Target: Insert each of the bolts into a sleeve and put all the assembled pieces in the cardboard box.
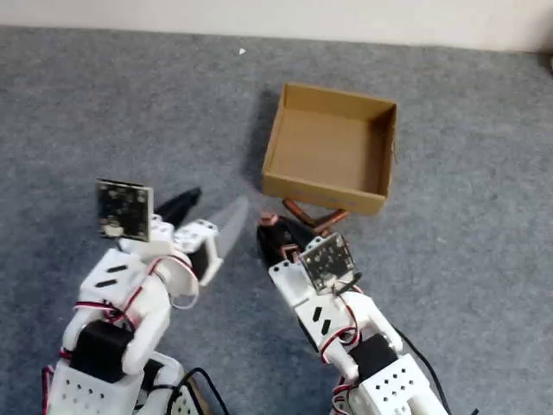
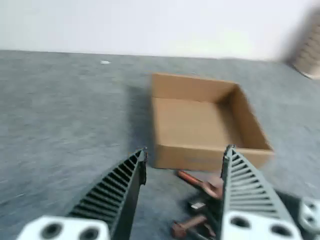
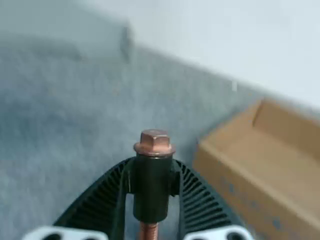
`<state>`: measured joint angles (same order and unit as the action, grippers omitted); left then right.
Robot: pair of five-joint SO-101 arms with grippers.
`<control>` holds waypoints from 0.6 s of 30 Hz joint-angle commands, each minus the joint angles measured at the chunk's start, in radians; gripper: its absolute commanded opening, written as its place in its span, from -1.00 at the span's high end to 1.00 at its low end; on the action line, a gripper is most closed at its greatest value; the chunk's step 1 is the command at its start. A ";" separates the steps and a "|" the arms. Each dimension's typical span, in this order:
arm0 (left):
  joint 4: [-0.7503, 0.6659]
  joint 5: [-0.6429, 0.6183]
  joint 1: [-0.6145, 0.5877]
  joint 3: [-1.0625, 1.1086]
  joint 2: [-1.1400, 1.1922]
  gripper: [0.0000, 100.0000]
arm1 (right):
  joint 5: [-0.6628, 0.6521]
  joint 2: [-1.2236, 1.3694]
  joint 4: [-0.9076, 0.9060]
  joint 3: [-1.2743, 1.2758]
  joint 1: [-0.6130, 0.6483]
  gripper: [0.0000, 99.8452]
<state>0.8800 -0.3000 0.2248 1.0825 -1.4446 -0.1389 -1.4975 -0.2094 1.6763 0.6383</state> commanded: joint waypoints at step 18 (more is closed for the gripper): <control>-0.084 0.002 -0.412 0.389 -0.012 0.87 | -0.009 0.545 -0.539 -0.756 -0.348 0.99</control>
<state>0.8723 -0.3000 -0.1726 1.4170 -1.4446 -0.1389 -1.1462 -0.7495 1.1162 0.3330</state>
